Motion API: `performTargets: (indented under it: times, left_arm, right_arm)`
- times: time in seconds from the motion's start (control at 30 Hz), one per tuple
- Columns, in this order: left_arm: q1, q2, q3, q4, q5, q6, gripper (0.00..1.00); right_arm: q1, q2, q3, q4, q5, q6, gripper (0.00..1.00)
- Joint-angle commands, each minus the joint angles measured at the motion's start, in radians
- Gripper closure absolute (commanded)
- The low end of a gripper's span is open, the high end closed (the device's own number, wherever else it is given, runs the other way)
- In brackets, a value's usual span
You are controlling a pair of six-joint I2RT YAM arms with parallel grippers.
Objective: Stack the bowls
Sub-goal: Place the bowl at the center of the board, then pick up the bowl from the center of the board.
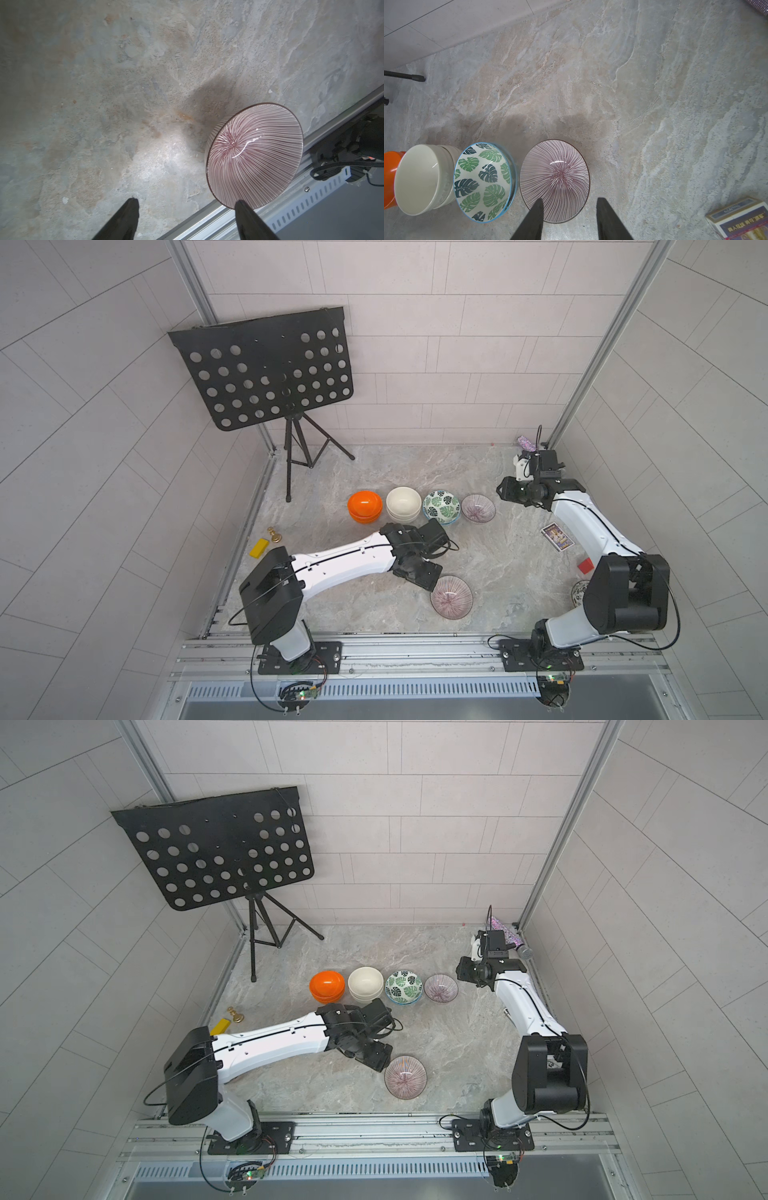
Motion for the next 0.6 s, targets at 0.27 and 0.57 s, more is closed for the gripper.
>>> performTargets:
  times: [0.27,0.57]
  left_arm:
    - [-0.021,0.113,0.008,0.061,0.046,-0.015,0.44]
    - [-0.031,0.174,0.023,0.076,0.064,-0.016,0.62]
  right_arm:
    - [0.017,0.006,-0.012,-0.004,0.01,0.004,0.55]
    - [0.032,0.034,-0.001,0.0,0.007,0.003,0.55]
